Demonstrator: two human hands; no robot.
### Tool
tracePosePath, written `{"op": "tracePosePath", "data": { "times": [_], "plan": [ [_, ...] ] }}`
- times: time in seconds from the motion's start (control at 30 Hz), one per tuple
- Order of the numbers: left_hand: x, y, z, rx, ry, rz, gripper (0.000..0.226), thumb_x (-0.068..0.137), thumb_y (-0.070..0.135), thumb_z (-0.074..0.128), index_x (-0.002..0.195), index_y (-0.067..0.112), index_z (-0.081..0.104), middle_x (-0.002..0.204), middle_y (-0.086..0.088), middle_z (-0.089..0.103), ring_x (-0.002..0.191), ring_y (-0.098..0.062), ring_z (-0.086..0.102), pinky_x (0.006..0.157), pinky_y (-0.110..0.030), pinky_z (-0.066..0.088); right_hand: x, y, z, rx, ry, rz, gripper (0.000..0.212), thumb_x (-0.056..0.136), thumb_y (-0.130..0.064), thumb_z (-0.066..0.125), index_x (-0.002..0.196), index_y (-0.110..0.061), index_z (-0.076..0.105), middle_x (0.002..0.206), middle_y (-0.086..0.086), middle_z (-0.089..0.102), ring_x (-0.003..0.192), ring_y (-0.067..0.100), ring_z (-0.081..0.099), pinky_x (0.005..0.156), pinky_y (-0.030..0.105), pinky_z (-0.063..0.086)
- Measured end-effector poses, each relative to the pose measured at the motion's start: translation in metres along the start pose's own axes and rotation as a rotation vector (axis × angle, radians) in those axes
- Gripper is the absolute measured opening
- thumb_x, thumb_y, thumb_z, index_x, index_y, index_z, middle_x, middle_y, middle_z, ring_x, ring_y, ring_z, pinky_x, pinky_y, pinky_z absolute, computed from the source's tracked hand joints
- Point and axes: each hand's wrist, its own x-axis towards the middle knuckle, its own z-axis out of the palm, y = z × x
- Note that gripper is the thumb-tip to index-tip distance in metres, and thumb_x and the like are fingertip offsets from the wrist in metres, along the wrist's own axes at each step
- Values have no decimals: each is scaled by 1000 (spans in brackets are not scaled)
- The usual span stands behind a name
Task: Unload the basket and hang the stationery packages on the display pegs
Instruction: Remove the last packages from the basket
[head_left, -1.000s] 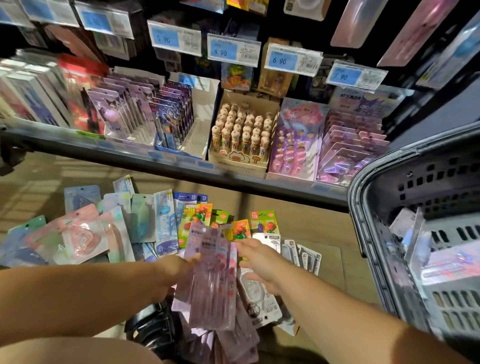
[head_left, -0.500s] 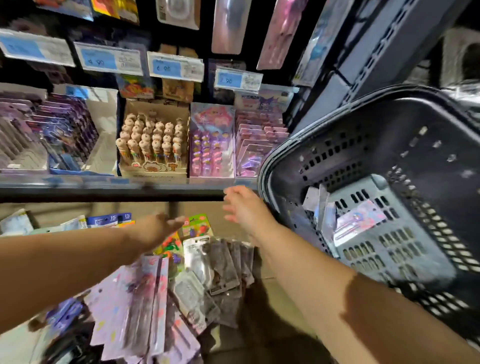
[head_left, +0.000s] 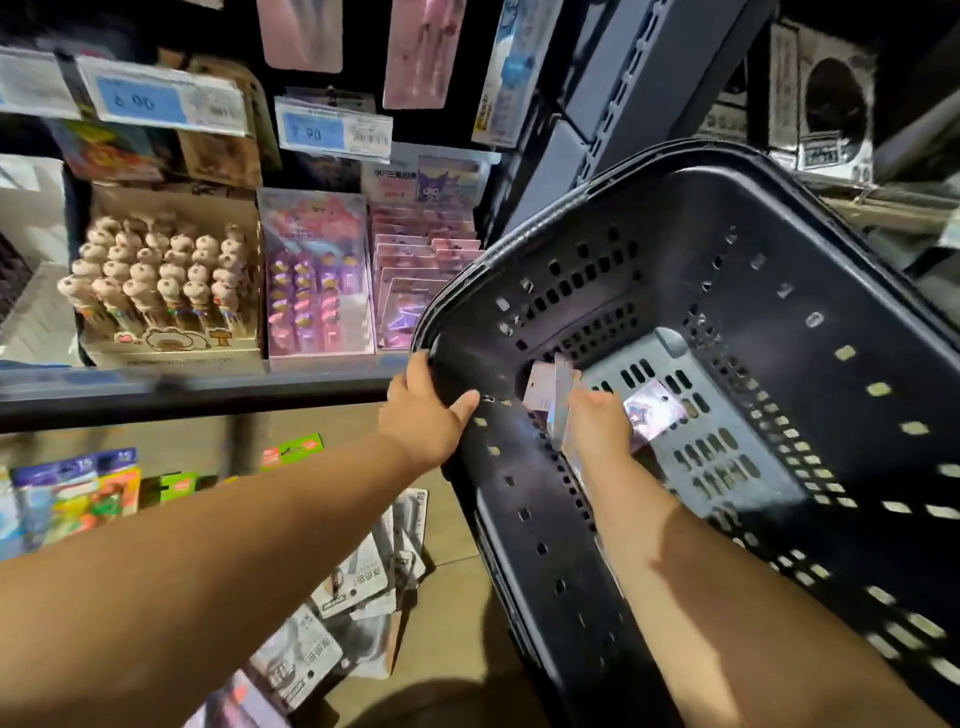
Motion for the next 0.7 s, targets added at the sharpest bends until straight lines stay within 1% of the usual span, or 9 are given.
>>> {"op": "tracePosePath", "data": {
  "times": [0.03, 0.13, 0.2, 0.23, 0.3, 0.37, 0.5, 0.6, 0.7],
  "plan": [
    [1, -2, 5, -29, -1, 12, 78, 95, 39, 59, 155, 23, 12, 156, -17, 23, 142, -33, 27, 116, -39, 22, 11, 14, 0, -30, -19, 34, 17, 91, -31, 53, 91, -15, 57, 87, 9, 58, 77, 25, 50, 68, 29, 40],
    [7, -5, 10, -80, 11, 65, 79, 96, 29, 59, 155, 32, 7, 158, -16, 14, 142, -29, 29, 114, -33, 22, 39, 43, 2, -64, -18, 121, 32, 87, -41, 64, 100, -12, 56, 96, 13, 58, 81, 26, 50, 68, 31, 40],
    [14, -5, 7, -57, 25, 101, 77, 97, 29, 58, 155, 35, 8, 157, -15, 15, 140, -31, 32, 114, -34, 24, 47, 45, 4, -51, -34, 153, 38, 85, -39, 68, 109, -13, 55, 107, 15, 56, 90, 26, 48, 70, 30, 39],
    [18, -6, 5, -35, 20, 115, 76, 97, 29, 57, 155, 37, 9, 157, -16, 15, 139, -33, 34, 114, -36, 26, 50, 45, 5, -78, -50, 178, 47, 86, -39, 68, 120, -11, 53, 116, 15, 54, 99, 28, 49, 75, 30, 39],
    [24, -10, 2, 8, 12, 135, 72, 98, 31, 56, 154, 41, 11, 156, -17, 18, 135, -36, 40, 113, -39, 29, 60, 44, 9, -198, -77, 211, 72, 86, -46, 68, 142, -12, 40, 136, 16, 47, 122, 32, 45, 88, 32, 37],
    [28, -15, 1, 30, 11, 156, 71, 97, 32, 56, 153, 43, 13, 153, -17, 21, 130, -36, 44, 112, -38, 31, 69, 40, 19, -283, -98, 213, 92, 82, -52, 70, 153, -18, 23, 149, 13, 37, 135, 32, 37, 102, 36, 34],
    [34, -22, 2, 33, 7, 188, 73, 94, 35, 59, 152, 42, 16, 149, -16, 22, 129, -30, 43, 108, -26, 26, 91, 38, 49, -270, -99, 254, 119, 70, -59, 77, 156, -23, 4, 160, 8, 18, 144, 33, 23, 115, 45, 28],
    [39, -25, -1, 37, -24, 208, 74, 93, 36, 60, 151, 44, 16, 148, -14, 19, 127, -21, 38, 99, -15, 19, 101, 34, 64, -326, -67, 271, 121, 70, -65, 73, 156, -21, 0, 161, 6, 11, 146, 30, 18, 116, 45, 26],
    [40, -26, -4, 31, -81, 218, 72, 93, 33, 60, 148, 48, 15, 149, -12, 13, 116, -21, 41, 97, -12, 18, 109, 31, 74, -359, -42, 279, 119, 72, -67, 69, 155, -19, -2, 160, 9, 12, 143, 34, 23, 113, 47, 28]
  ]
}}
